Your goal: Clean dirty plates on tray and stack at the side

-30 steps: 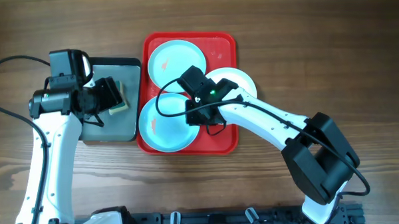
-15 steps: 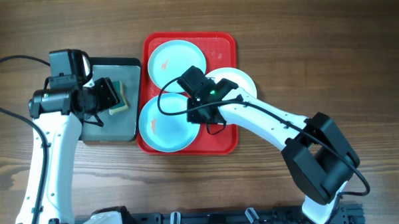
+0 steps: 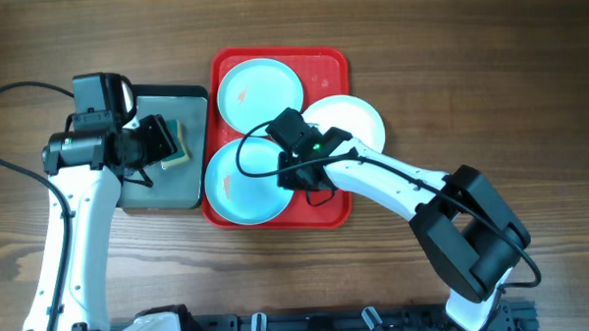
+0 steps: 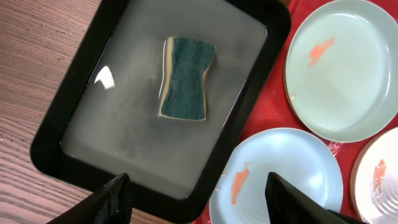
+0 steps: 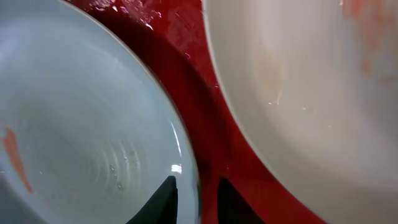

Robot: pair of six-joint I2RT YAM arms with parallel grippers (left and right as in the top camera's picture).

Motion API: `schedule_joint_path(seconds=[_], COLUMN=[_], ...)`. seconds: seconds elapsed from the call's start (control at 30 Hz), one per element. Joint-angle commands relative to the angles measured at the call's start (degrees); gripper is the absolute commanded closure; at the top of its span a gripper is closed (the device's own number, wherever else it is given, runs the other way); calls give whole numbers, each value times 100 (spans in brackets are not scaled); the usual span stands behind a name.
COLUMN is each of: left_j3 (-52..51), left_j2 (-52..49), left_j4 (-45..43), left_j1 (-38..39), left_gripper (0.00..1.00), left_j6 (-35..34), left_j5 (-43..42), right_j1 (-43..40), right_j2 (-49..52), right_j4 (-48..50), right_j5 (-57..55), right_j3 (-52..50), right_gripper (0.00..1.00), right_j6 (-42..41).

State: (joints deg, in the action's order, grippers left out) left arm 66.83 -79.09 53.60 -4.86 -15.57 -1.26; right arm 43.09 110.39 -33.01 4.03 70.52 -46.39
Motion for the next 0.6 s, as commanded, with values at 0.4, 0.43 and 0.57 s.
schedule_joint_path(seconds=[0.4,0.43,0.57], left_j3=[-39,-39,-39], left_j2=[-44,-44,-44], left_j4=[-20,-20,-17], left_j1=[22,22,22], left_gripper=[36,36,36], left_j6=[17,15,15], left_j5=[184,236,243], right_j1=[20,20,17], right_j2=[85,85,85], right_j4=[-13,46,184], right_j5=[72,72,24], right_j3=[-101,-118,-166], right_gripper=[92,93,96], right_j6=[-31,-28,-28])
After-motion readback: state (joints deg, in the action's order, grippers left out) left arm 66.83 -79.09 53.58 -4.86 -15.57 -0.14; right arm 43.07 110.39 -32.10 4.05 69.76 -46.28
